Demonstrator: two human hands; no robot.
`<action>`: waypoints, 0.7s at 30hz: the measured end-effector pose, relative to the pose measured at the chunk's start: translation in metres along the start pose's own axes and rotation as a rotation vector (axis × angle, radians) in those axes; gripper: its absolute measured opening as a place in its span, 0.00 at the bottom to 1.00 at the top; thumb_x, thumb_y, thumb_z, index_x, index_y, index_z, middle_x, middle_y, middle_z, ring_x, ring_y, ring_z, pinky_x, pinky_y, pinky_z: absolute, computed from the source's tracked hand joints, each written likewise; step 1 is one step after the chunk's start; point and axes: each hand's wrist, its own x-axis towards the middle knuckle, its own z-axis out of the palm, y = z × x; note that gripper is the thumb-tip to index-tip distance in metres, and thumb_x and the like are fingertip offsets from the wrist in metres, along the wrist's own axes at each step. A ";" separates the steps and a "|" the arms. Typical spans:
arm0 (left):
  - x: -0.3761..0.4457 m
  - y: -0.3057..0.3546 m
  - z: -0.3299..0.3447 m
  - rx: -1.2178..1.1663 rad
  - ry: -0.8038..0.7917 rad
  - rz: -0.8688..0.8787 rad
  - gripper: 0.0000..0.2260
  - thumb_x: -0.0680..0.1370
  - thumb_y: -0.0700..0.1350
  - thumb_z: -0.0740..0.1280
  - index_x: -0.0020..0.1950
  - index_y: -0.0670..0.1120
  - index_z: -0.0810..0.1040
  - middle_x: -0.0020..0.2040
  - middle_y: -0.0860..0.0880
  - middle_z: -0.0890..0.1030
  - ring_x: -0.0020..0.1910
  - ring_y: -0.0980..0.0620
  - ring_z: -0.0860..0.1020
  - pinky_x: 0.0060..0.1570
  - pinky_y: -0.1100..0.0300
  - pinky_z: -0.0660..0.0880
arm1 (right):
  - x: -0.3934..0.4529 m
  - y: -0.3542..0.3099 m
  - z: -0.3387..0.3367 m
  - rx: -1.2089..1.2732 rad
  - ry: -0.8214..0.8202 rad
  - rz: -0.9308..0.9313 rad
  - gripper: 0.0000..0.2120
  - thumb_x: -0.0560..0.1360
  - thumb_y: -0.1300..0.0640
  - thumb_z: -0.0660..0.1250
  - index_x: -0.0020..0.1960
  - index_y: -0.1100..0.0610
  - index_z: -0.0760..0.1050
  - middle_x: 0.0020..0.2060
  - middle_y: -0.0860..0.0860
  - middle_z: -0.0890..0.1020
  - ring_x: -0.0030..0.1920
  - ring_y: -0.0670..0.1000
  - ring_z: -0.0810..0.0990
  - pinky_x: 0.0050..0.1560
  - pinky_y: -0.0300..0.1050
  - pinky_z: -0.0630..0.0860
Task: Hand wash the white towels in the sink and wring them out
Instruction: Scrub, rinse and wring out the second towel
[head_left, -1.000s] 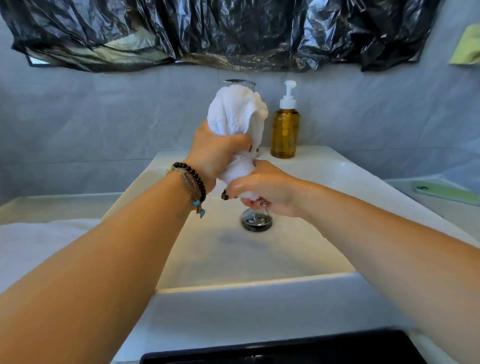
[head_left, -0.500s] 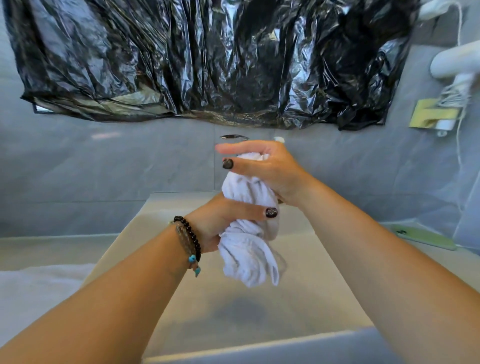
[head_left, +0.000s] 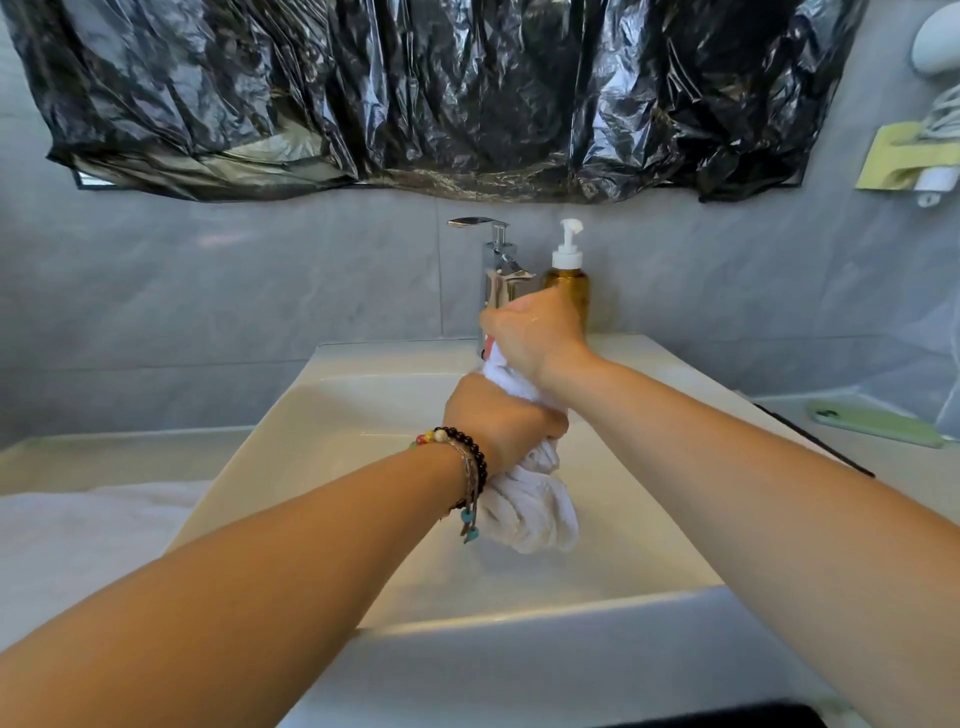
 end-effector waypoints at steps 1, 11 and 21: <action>0.000 0.000 0.001 0.032 0.004 0.003 0.15 0.70 0.43 0.73 0.49 0.52 0.69 0.29 0.55 0.74 0.25 0.61 0.72 0.22 0.69 0.67 | 0.000 0.001 0.001 -0.032 -0.007 0.038 0.21 0.73 0.62 0.64 0.22 0.53 0.66 0.20 0.46 0.65 0.28 0.51 0.64 0.31 0.43 0.65; -0.010 0.000 -0.018 0.147 0.091 0.004 0.09 0.74 0.42 0.67 0.37 0.50 0.69 0.32 0.51 0.73 0.32 0.51 0.73 0.30 0.62 0.68 | -0.006 -0.019 0.020 -0.150 0.070 0.033 0.04 0.72 0.56 0.66 0.41 0.57 0.74 0.39 0.52 0.76 0.39 0.52 0.74 0.35 0.41 0.72; 0.001 0.000 -0.043 -0.342 -0.059 -0.179 0.16 0.65 0.45 0.80 0.49 0.46 0.80 0.44 0.47 0.85 0.44 0.49 0.84 0.49 0.54 0.82 | 0.034 -0.043 -0.012 -0.193 0.218 -0.336 0.11 0.72 0.51 0.67 0.36 0.58 0.75 0.32 0.53 0.80 0.36 0.52 0.78 0.41 0.45 0.76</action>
